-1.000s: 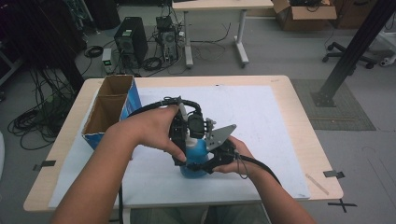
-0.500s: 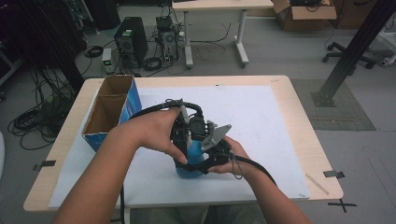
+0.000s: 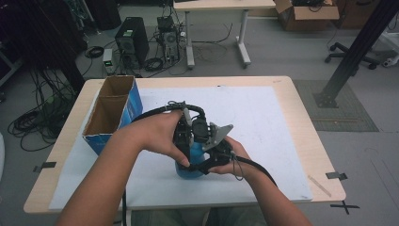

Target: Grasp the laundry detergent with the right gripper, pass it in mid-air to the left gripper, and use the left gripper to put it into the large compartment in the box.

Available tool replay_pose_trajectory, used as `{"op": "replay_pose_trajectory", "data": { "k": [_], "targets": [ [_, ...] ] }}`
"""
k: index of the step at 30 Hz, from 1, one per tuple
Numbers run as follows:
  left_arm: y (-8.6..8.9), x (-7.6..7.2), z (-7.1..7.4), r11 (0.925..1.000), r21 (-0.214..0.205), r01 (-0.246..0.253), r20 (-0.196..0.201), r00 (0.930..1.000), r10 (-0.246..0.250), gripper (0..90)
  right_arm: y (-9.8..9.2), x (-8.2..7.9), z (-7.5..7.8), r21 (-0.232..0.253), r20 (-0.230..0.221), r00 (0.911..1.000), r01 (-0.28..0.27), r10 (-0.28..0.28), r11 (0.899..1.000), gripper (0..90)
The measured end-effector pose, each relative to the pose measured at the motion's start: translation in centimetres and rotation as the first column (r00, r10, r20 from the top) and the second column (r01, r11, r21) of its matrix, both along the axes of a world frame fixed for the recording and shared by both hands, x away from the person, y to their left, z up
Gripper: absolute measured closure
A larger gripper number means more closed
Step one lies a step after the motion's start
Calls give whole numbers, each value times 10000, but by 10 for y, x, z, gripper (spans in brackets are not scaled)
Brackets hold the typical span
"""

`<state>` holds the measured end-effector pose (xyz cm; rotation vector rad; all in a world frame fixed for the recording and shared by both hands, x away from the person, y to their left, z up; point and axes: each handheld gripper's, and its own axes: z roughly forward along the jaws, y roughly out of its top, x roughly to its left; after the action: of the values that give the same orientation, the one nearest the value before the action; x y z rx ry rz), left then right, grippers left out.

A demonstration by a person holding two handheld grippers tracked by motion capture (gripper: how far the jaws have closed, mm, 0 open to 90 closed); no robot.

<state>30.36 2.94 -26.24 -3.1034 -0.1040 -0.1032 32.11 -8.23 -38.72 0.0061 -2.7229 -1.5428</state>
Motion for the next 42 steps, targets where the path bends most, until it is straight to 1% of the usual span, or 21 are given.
{"op": "replay_pose_trajectory", "data": {
  "k": [1,4,8,9,10,11,15,17,20,25,26,30,32,34,39,42],
  "targets": [
    [0,0,-1,10000,-27,-30,5,10000,30,51,0,-1,0,9,-77,10000,23,-22,10000,456],
    [1,0,-1,10000,-29,-49,10,10000,49,50,2,-1,1,-28,-99,9999,26,-27,10000,456],
    [1,-1,-2,10000,-29,-41,18,10000,41,51,3,-1,1,14,-13,10000,-68,68,10000,456],
    [1,-1,-2,10000,-20,-31,-2,10000,31,51,3,-2,2,22,-159,9999,-56,56,10000,456],
    [1,-1,-2,10000,-20,-31,-2,10000,31,51,3,-2,2,22,-159,9999,-56,56,10000,456],
    [2,0,-3,10000,13,0,15,10000,0,52,4,1,2,110,137,9998,-126,124,9999,455],
    [2,0,-3,10000,44,-11,18,10000,11,55,4,1,3,137,146,9998,-127,125,9998,455],
    [2,0,-4,10000,-2,-69,97,9999,69,57,4,1,4,189,210,9997,-102,98,9998,455],
    [1,0,-3,10000,57,-66,93,9999,66,66,4,1,5,150,185,9997,-145,142,9998,455],
    [2,0,-3,10000,-31,-90,37,10000,90,101,4,1,4,150,191,9997,-162,159,9998,455],
    [3,0,-2,9999,-94,-104,131,9999,105,101,5,1,4,144,189,9997,-136,134,9998,455],
    [4,0,-1,9998,-148,-148,132,9998,150,114,6,0,4,141,155,9998,-152,150,9998,455],
    [5,0,-1,9999,-86,-117,132,9998,119,119,6,0,4,164,66,9999,-138,137,9998,455],
    [5,0,-1,9999,-62,-139,153,9998,140,124,7,0,4,131,184,9997,-174,172,9998,455],
    [5,0,-1,9999,-70,-158,171,9997,159,144,7,0,4,158,178,9997,-179,176,9997,455],
    [5,0,-1,9999,-80,-91,144,9999,92,173,8,0,4,110,205,9996,-209,206,9997,455]
  ]
}}
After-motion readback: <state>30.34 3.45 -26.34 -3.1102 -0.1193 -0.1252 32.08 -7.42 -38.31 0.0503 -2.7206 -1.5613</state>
